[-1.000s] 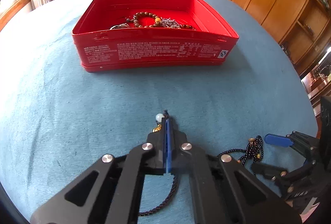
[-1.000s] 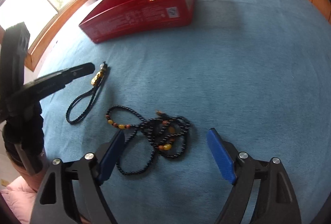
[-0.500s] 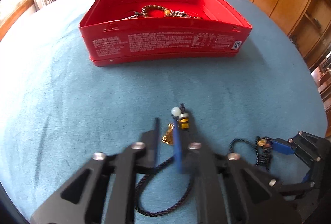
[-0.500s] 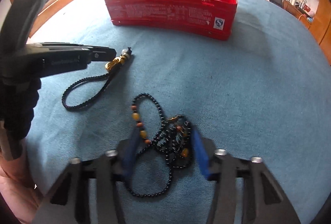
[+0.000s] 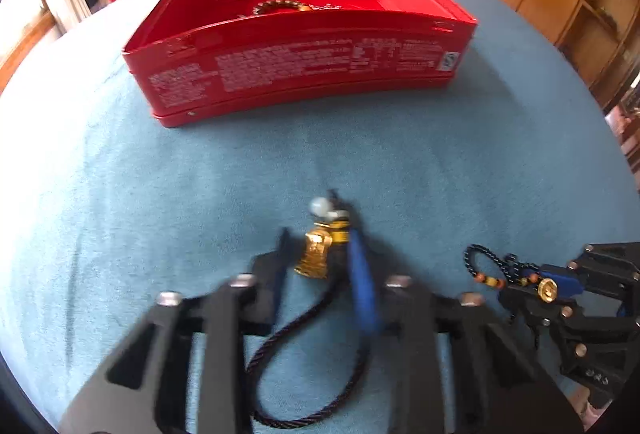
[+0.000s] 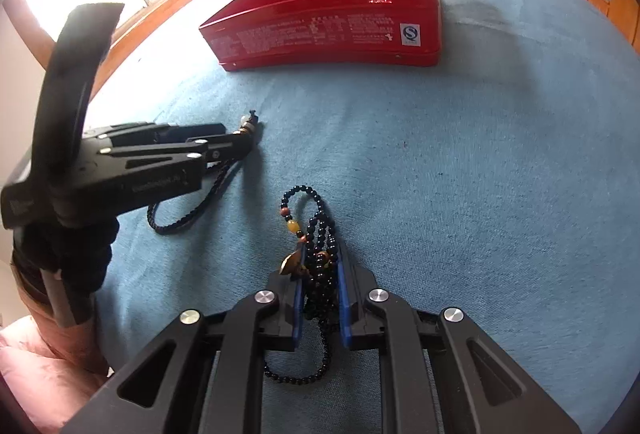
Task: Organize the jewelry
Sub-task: 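Grip the gold pendant cord with left tool while right tool grips the black bead necklace, then carry the pendant and bead necklace in both tools over the tin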
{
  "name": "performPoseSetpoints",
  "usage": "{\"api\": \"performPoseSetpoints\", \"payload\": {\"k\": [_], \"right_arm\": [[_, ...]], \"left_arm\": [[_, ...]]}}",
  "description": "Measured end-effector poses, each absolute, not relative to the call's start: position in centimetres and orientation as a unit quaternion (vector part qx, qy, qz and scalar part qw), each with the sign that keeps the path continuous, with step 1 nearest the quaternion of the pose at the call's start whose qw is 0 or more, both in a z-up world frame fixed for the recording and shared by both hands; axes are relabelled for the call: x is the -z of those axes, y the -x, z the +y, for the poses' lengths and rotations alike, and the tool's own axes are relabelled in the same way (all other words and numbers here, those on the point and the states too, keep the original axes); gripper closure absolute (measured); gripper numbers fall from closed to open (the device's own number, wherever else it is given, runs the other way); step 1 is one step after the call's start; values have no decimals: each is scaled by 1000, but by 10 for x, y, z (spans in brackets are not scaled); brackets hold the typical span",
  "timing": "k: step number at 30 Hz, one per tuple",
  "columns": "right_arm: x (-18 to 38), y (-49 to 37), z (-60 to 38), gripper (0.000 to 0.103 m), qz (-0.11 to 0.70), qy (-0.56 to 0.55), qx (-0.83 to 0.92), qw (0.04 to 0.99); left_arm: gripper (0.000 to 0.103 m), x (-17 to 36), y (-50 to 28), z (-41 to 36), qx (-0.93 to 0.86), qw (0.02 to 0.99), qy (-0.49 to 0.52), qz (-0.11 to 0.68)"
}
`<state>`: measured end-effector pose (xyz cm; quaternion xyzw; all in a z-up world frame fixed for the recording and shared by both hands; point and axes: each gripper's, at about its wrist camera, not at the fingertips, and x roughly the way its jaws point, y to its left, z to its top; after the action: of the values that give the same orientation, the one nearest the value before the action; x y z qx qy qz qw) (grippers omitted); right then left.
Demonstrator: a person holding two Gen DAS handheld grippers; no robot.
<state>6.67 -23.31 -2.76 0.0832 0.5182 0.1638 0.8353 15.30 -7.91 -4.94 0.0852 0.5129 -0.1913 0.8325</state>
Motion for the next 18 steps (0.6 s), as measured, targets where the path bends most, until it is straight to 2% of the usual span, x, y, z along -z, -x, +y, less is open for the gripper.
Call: {"api": "performPoseSetpoints", "payload": {"k": [8,18], "right_arm": [[22,-68,-238,89,509,-104,-166,838],[-16,-67,-260,90,466,-111,-156,864]], "left_arm": [[98,38,-154,-63,207,838,-33,504],[99,5,-149,-35,216,856,21,470]]}}
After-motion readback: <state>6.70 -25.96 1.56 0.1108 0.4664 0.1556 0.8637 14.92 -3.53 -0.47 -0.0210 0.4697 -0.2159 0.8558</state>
